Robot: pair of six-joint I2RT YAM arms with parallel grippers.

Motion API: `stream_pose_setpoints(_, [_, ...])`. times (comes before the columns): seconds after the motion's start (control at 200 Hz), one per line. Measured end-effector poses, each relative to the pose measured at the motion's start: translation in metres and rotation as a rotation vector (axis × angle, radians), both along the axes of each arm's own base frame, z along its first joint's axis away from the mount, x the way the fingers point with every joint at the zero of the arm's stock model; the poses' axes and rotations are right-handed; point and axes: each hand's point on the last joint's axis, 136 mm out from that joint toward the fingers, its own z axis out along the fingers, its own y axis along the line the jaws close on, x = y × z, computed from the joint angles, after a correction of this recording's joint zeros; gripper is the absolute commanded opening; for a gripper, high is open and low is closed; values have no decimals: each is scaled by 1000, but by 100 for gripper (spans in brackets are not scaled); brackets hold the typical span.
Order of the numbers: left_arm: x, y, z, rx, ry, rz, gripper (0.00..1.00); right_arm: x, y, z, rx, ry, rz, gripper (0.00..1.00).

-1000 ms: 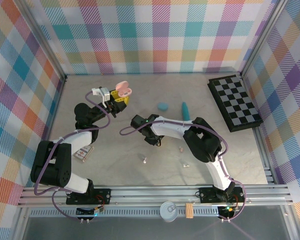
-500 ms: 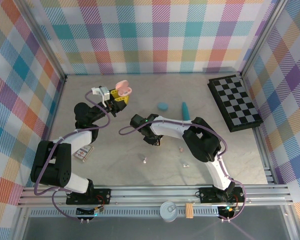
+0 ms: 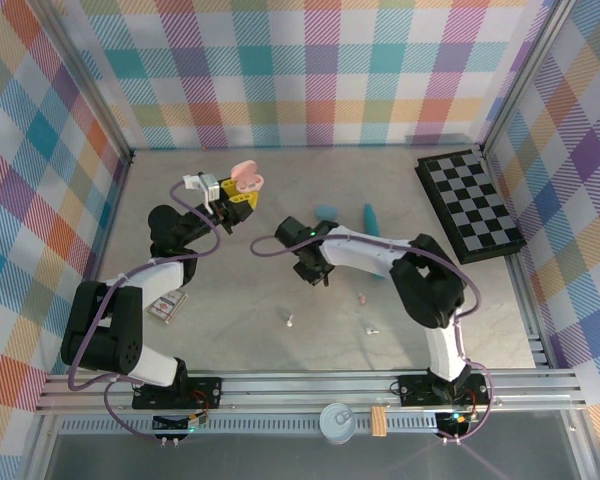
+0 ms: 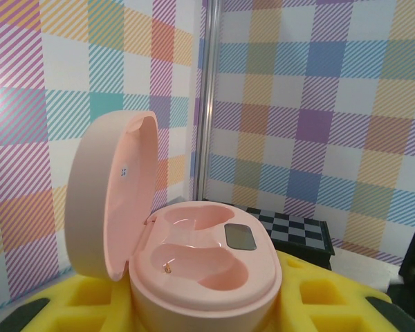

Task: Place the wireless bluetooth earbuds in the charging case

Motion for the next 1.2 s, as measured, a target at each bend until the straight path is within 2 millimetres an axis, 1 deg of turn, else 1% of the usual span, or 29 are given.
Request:
stream_pose_setpoints(0.07, [0,0,0,0,0,0,30,1,-6,14,83,10,-55,20])
stream_pose_setpoints(0.21, [0,0,0,0,0,0,30,6,-23,46,310,41,-195,19])
stream_pose_setpoints(0.32, [0,0,-1,0,2,1,30,11,-37,66,455,60,-283,19])
stream_pose_setpoints(0.395, [-1,0,-3,1,8,1,30,12,-42,77,537,78,-322,19])
stream_pose_setpoints(0.55, [-1,0,-5,1,12,1,30,11,-40,97,716,140,-375,19])
stream_pose_setpoints(0.63, [-1,0,-5,1,12,1,30,11,-38,112,838,184,-395,19])
stream_pose_setpoints(0.72, [-1,0,-5,1,12,1,30,13,-40,127,964,230,-424,19])
stream_pose_setpoints(0.83, [-2,0,-9,2,21,1,30,17,-42,144,1071,269,-431,19])
stream_pose_setpoints(0.885, [-3,-1,-11,4,27,-2,30,16,-40,153,1121,289,-419,19])
stream_pose_setpoints(1.03, [-6,-8,-14,18,21,-15,29,10,-28,178,1228,344,-364,19])
stream_pose_setpoints(1.2, [-18,-30,-23,84,20,-51,29,7,-18,206,1336,390,-319,19])
